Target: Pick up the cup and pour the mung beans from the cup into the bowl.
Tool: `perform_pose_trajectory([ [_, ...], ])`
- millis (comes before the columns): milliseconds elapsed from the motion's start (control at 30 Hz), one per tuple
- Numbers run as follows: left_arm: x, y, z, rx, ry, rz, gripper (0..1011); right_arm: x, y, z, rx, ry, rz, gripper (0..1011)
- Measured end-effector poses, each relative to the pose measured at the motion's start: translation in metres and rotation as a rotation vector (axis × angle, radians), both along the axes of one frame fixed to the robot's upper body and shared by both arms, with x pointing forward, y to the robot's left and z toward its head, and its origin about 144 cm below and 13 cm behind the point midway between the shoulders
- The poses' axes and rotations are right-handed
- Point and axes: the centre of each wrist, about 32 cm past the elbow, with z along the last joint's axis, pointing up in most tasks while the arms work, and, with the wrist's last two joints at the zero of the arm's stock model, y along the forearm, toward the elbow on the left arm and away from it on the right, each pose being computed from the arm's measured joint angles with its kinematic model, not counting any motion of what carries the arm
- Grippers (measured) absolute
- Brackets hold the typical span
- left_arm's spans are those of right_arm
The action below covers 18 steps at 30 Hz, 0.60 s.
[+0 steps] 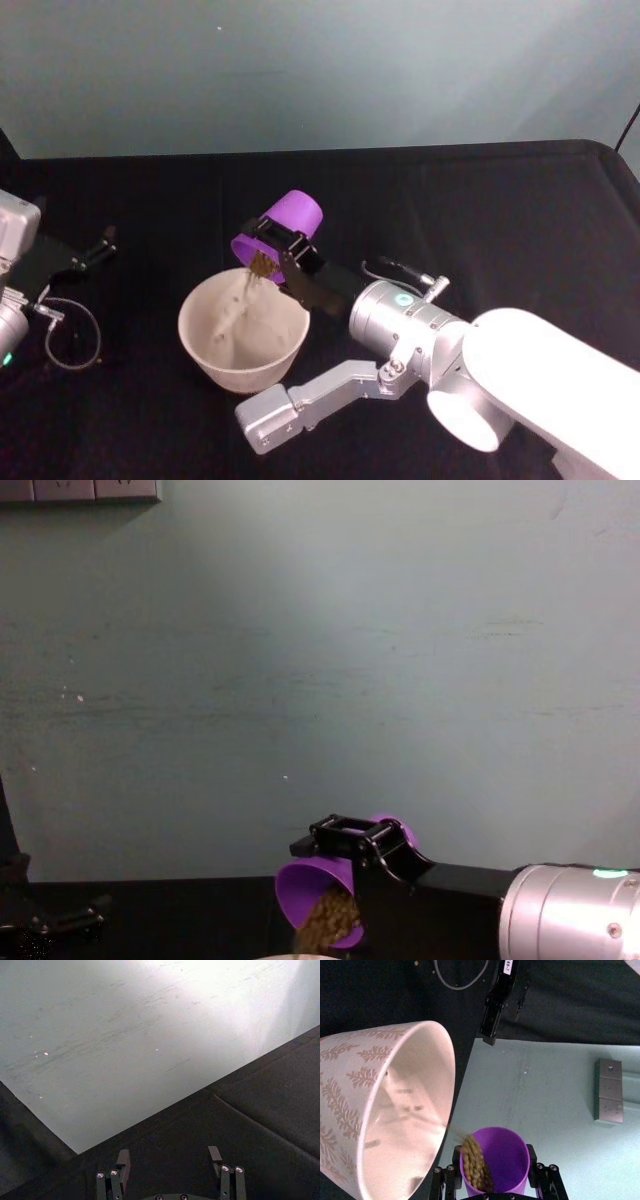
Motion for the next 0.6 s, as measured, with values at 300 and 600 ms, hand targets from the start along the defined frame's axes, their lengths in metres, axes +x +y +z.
perform_pose_trajectory([
  [300, 0.0000, 0.0000, 0.0000, 0.000, 0.000, 0.000, 1012, -0.0031, 0.0020, -0.0019, -0.053, -0.076, 0.001, 728],
  [600, 0.0000, 0.0000, 0.0000, 0.000, 0.000, 0.000, 1011, -0.0057, 0.0024, -0.0090, -0.145, -0.205, -0.002, 728],
])
